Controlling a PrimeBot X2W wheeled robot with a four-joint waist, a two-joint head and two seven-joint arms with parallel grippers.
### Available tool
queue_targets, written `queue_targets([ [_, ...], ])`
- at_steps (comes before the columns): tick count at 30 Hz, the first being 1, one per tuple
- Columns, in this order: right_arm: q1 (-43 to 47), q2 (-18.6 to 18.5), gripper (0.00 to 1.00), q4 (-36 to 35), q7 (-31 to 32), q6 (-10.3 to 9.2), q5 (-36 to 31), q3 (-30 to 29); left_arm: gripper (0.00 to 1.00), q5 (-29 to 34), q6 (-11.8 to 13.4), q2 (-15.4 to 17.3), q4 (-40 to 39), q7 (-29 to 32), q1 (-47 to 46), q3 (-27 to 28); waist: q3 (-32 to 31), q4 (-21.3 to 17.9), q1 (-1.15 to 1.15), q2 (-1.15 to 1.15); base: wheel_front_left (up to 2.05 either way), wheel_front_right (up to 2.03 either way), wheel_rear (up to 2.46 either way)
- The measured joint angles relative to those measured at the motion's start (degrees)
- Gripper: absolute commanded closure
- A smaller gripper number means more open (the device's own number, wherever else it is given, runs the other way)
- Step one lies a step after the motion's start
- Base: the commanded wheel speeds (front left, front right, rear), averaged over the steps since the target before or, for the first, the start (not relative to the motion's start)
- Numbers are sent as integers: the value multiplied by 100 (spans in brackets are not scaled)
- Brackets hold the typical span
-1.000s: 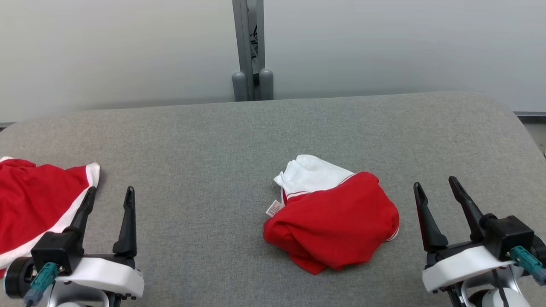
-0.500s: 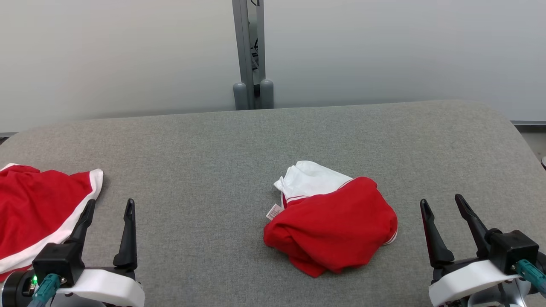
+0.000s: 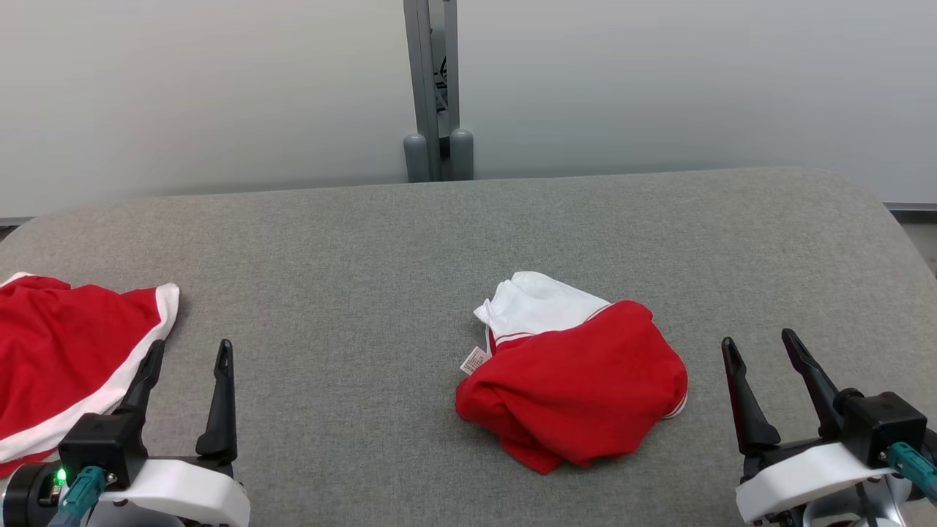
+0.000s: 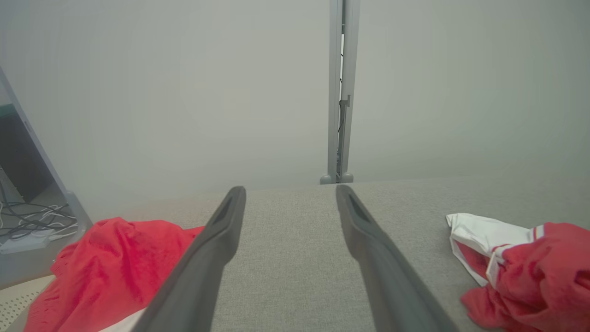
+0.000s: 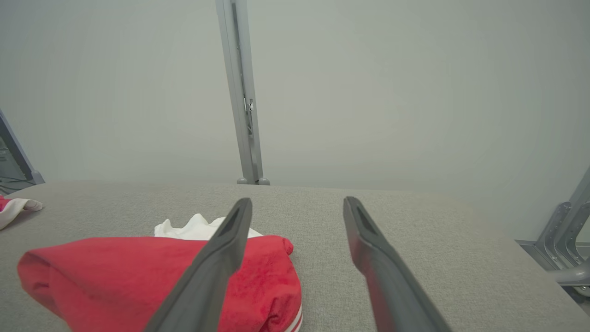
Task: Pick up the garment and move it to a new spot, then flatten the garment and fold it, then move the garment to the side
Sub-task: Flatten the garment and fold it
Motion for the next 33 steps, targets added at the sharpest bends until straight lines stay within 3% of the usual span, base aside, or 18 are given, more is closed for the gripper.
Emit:
queue_targets([
  [5, -152, -4, 0, 19, 78, 0, 94, 75, 0, 0, 2, 0, -47, 23, -12, -29, 55, 64, 0, 0, 0, 0, 0],
  [11, -948, -67, 0, 612, 482, 0, 378, 600, 0, 12, -31, -78, -38, 13, -263, -160, 284, 333, 0, 0, 0, 0, 0],
  [18, -2224, -470, 0, 1411, 967, 1, 644, 1652, 0, 11, -267, -319, 271, -136, -722, -398, 722, 746, 0, 0, 0, 0, 0],
  [26, -3509, -988, 0, 2384, 1986, 3, 1148, 2948, 0, -60, -614, -693, 947, -465, -1206, -665, 1154, 1269, 0, 0, 0, 0, 0],
  [33, -4030, -1310, 0, 2919, 2672, 5, 1511, 3819, 0, -133, -808, -879, 1417, -678, -1490, -731, 1392, 1484, 0, 0, 0, 0, 0],
])
